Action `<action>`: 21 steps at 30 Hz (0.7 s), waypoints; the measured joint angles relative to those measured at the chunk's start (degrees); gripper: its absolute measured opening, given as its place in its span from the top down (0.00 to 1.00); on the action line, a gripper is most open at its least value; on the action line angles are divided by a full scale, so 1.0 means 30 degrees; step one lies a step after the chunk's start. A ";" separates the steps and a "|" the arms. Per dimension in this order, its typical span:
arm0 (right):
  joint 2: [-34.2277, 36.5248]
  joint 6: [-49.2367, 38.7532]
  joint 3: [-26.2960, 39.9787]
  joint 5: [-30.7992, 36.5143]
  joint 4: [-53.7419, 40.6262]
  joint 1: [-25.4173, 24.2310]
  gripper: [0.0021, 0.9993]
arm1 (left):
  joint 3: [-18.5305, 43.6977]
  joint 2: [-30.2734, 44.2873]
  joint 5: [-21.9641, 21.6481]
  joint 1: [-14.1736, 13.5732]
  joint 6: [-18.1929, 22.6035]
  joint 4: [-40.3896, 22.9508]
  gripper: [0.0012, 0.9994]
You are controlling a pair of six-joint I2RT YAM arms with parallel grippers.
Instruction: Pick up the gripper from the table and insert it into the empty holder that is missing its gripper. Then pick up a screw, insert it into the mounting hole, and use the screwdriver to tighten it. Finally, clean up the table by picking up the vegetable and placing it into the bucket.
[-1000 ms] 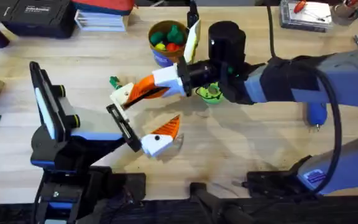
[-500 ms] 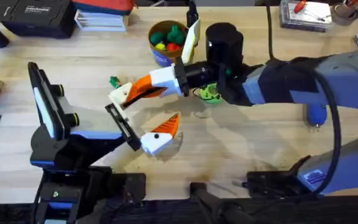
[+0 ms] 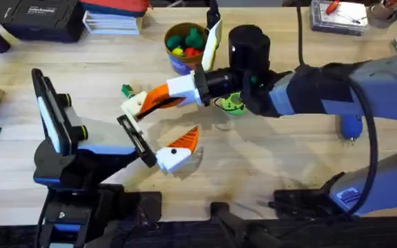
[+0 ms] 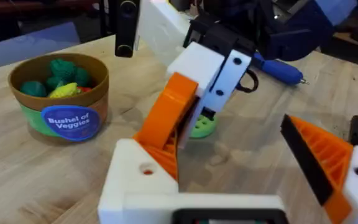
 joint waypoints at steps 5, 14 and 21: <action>-0.0003 -0.0185 0.0000 -0.0438 -0.0054 -0.0135 0.99 | 0.0000 0.0000 0.0190 0.0000 0.0066 -0.0007 0.01; 0.0003 -0.0968 0.0000 -0.1335 -0.0207 -0.0329 0.90 | 0.0007 0.0000 0.0523 -0.0007 0.0400 -0.0022 0.01; 0.0136 -0.1108 0.0000 -0.2130 -0.0265 -0.0513 0.84 | 0.0000 -0.0007 0.0859 -0.0073 0.0546 -0.0066 0.01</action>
